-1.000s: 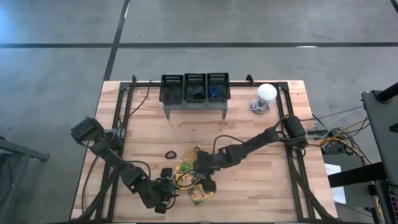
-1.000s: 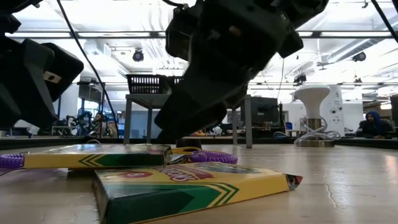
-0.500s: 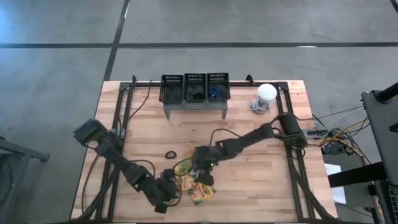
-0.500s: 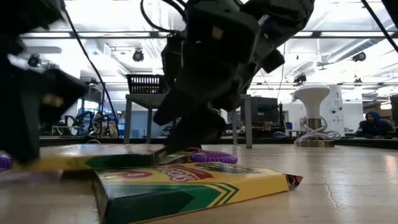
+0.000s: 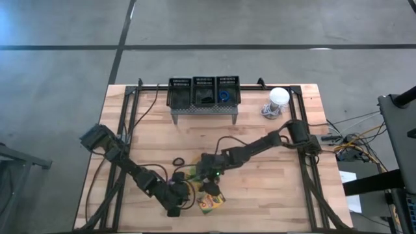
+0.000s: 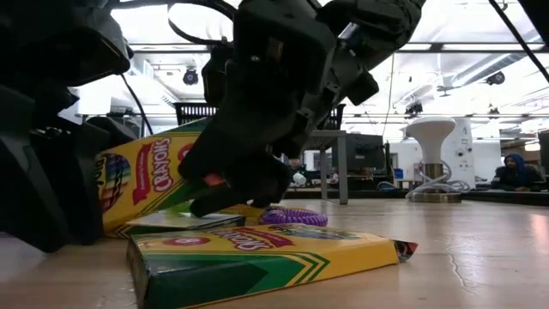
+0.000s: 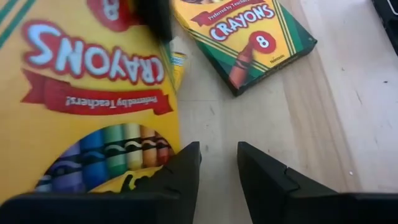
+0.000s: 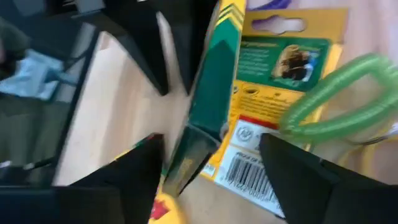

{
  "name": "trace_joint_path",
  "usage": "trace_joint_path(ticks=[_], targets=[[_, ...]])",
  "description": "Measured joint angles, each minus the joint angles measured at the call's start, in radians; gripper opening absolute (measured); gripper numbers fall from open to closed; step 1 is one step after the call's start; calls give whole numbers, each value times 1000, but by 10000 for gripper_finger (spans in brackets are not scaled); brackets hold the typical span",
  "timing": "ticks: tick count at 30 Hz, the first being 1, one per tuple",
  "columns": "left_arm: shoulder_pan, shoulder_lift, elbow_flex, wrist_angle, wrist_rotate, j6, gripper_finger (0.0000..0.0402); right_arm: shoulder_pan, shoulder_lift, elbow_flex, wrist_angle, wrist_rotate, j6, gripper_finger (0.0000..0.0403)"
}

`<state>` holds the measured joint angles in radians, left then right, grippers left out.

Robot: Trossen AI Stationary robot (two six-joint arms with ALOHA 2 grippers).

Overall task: Pick & Place Office Desk Supplies
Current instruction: Put the yellow crayon box in the left black bin on the shelf

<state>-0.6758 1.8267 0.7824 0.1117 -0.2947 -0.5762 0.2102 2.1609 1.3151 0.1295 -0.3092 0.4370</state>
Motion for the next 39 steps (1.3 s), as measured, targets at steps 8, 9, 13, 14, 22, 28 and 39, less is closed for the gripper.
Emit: trace_joint_path(ticks=[8,9,13,14,22,28,39], targets=[[1,-6,-1,-4,-2,0,117,48,0,-9,13,199,-42,157],[1,-10,-2,-9,-1,0,117,55,0,-9,13,218,-44,142],[-7,-72,-4,-77,20,17,117,86,-4,-11,15,287,-65,78],[-11,-97,2,-117,22,22,117,94,-4,-12,17,301,-71,62],[-49,-296,21,-340,-24,0,117,148,-97,-119,89,477,-91,32],[-99,-391,-66,-254,-268,66,117,191,-288,-425,464,653,-109,35],[88,-232,-408,1081,-218,702,124,202,-172,-710,1439,728,-341,34]])
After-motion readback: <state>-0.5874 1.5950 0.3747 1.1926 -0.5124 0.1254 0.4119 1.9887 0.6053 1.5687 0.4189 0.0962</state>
